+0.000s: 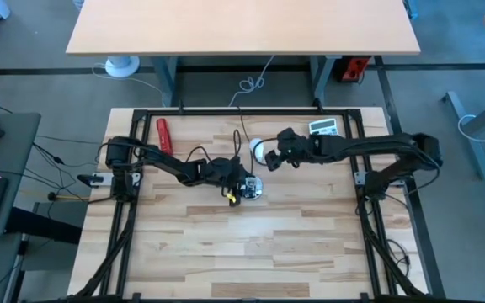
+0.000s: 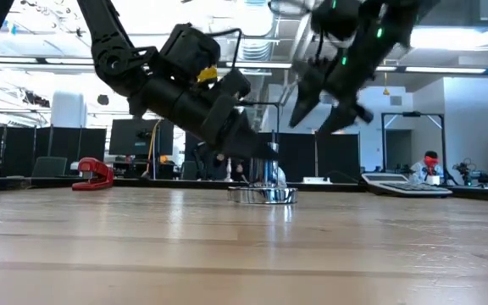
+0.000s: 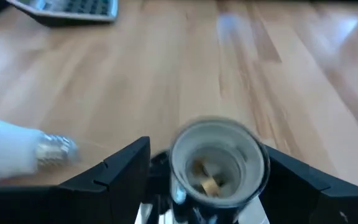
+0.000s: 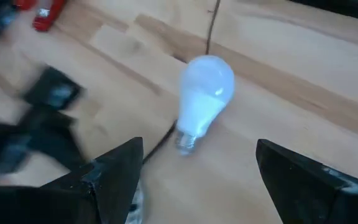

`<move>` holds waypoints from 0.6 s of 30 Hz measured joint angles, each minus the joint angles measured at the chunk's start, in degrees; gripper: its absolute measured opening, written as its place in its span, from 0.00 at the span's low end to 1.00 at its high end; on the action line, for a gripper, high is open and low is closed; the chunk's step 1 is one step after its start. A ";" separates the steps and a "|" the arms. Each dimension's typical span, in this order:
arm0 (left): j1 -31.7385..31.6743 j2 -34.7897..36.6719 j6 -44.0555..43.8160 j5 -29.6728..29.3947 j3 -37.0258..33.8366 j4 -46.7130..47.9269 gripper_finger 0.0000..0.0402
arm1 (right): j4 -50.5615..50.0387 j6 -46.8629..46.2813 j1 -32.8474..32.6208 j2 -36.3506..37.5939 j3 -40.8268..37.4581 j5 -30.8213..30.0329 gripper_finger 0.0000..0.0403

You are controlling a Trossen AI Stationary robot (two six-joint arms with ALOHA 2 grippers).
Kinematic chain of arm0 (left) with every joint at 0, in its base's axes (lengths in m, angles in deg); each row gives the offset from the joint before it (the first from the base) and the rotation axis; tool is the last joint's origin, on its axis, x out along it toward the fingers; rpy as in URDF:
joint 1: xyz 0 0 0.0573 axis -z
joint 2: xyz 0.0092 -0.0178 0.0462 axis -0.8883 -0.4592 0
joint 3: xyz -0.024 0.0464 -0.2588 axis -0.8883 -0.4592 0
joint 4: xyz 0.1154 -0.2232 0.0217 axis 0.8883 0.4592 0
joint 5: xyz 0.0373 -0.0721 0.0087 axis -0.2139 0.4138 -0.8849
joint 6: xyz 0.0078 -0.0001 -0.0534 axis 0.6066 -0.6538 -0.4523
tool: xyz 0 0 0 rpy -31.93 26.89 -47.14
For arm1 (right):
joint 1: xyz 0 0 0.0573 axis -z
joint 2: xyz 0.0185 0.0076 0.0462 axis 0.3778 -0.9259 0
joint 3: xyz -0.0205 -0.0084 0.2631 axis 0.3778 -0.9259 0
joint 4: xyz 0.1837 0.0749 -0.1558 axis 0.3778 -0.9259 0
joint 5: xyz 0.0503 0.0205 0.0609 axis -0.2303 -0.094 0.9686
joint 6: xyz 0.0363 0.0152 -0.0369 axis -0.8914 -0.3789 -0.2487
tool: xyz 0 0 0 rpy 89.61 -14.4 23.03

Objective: Screw lightbulb
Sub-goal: Insert the lightbulb into the silver lamp socket

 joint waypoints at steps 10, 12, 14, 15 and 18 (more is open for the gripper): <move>-3.38 8.87 -7.47 -0.96 0.04 2.01 0.64 | 11.72 11.78 1.94 -15.68 -1.73 4.24 0.80; -4.30 10.49 -8.70 -2.73 0.04 2.73 0.64 | 15.35 13.69 1.98 -18.13 -1.73 6.65 0.80; -5.27 11.97 -9.57 -6.00 0.04 4.20 0.64 | 18.56 14.60 2.15 -19.74 -1.73 7.72 0.80; -5.77 12.52 -9.68 -8.41 0.04 5.14 0.64 | 20.39 15.13 2.32 -20.43 -1.62 8.42 0.80; -7.72 13.04 -9.59 -15.10 0.04 9.86 0.64 | 23.34 15.54 3.29 -21.78 -1.59 8.82 0.80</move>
